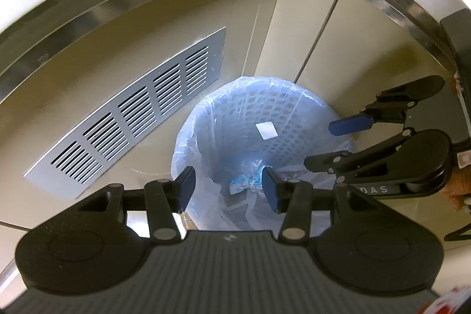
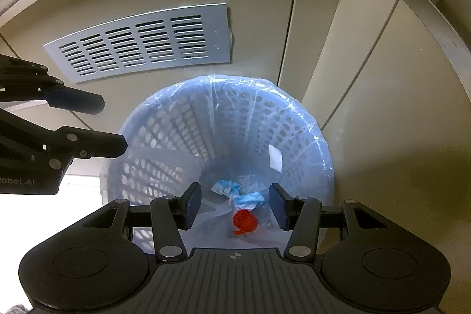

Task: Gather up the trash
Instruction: 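Open the left tool to drop the mask while the right tool drops the cup, then move both tools back up to the counter by the sink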

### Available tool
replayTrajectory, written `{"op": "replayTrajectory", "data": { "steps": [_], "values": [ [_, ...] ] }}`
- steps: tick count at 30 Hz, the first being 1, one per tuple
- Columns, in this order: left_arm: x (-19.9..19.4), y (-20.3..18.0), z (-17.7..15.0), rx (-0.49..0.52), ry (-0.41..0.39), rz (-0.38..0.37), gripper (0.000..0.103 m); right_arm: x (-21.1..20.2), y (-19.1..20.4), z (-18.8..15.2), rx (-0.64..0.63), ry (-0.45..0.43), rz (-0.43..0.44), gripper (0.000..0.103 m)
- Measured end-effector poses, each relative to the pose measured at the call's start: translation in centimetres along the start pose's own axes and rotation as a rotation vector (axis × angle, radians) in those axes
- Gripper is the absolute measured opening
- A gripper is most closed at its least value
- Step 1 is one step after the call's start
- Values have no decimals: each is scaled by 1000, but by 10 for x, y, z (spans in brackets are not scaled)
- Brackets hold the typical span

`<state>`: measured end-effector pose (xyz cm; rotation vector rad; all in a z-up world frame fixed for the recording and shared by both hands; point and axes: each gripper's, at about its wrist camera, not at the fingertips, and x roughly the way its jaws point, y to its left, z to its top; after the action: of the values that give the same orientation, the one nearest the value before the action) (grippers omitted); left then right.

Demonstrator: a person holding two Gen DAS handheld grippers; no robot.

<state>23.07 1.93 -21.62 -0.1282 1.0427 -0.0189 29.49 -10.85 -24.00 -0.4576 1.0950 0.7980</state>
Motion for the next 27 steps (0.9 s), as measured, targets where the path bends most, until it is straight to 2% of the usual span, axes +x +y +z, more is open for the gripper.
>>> {"op": "replayTrajectory", "data": {
  "steps": [14,21,27],
  "values": [
    [-36,-2,9,-53,-55,24,45,-40,9,13,-14,-64,-5,51],
    [-72,-11,27,-51,-128,22,49,-93,12,25,-16,-160,1,51],
    [-106,-26,54,-3,-227,32,54,-150,1,34,6,-264,-17,51]
  ]
}}
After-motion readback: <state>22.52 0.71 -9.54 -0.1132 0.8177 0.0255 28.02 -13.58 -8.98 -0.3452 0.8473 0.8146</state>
